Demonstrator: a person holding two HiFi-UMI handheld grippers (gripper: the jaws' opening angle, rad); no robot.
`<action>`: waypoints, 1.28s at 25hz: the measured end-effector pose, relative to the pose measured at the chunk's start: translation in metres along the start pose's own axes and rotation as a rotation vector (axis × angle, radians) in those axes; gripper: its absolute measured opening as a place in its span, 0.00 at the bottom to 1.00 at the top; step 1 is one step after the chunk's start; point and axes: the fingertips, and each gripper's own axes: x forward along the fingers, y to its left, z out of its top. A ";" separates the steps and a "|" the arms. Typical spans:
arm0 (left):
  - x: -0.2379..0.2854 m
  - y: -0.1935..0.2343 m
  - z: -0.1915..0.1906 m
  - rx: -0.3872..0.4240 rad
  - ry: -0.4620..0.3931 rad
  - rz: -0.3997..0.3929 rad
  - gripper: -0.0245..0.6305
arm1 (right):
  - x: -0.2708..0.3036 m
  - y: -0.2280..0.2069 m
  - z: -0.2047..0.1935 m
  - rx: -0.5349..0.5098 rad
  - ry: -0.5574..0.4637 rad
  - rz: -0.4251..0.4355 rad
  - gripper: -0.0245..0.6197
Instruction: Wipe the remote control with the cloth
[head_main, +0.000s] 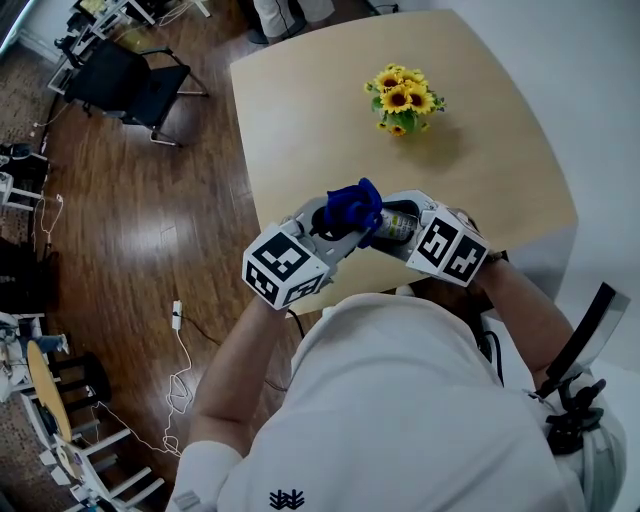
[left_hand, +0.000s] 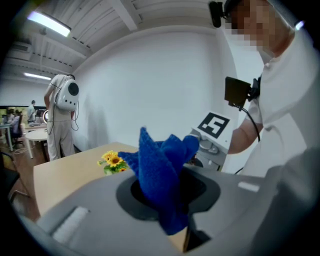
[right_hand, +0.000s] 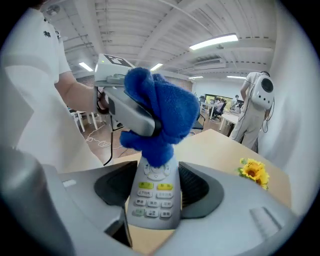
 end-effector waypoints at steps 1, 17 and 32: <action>-0.006 0.007 -0.003 -0.005 0.004 0.021 0.20 | -0.001 -0.001 -0.002 0.003 0.001 -0.002 0.44; 0.001 0.007 0.025 -0.009 -0.050 0.046 0.20 | -0.014 -0.020 -0.020 0.022 -0.006 -0.009 0.44; 0.032 -0.019 -0.002 -0.011 0.032 -0.023 0.20 | -0.020 -0.004 -0.025 0.016 -0.023 0.011 0.44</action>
